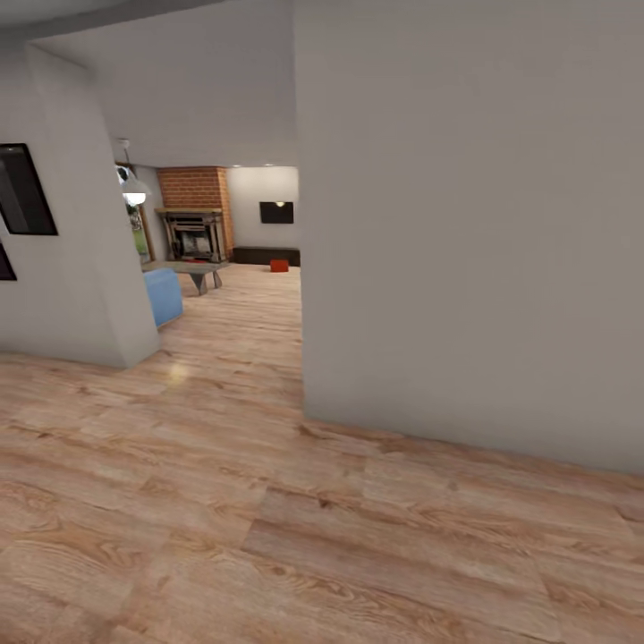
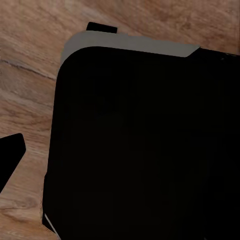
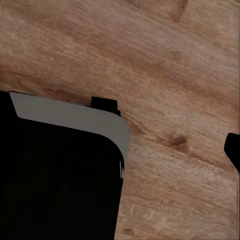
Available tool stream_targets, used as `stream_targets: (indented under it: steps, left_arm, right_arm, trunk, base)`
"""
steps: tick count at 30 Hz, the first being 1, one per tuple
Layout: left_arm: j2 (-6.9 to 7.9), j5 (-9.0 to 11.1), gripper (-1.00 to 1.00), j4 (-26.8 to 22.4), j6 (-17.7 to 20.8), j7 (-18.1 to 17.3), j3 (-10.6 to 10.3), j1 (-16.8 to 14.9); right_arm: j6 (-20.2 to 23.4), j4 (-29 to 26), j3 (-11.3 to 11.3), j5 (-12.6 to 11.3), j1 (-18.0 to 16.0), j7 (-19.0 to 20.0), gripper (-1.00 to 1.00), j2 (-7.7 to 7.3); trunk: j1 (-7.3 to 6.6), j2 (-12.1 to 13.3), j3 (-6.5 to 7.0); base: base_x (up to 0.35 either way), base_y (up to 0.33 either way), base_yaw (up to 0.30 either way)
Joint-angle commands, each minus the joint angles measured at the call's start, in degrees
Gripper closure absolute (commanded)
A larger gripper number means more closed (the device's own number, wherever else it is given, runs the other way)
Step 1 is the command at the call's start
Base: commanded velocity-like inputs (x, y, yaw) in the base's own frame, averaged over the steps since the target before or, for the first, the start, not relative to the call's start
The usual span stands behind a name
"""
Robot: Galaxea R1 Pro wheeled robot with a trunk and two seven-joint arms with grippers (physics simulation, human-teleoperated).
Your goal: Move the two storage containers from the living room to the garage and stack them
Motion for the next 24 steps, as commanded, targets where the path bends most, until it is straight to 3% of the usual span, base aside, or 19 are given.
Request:
stream_targets:
  steps: [1, 24]
  left_arm:
    - [0.02, 0.5, -1.0, -0.1, 0.4, 0.0, 0.0, 0.0]
    - [0.08, 0.5, -1.0, -0.1, 0.4, 0.0, 0.0, 0.0]
  right_arm:
    - [-0.3, 0.2, 0.4, 0.0, -0.1, -0.2, -1.0, 0.0]
    - [-0.3, 0.2, 0.5, -0.1, -0.1, -0.2, -1.0, 0.06]
  trunk:
    - [0.03, 0.0, -0.06]
    - [0.03, 0.0, -0.06]
  base:
    - [0.322, 0.0, 0.27]
    - [0.322, 0.0, 0.27]
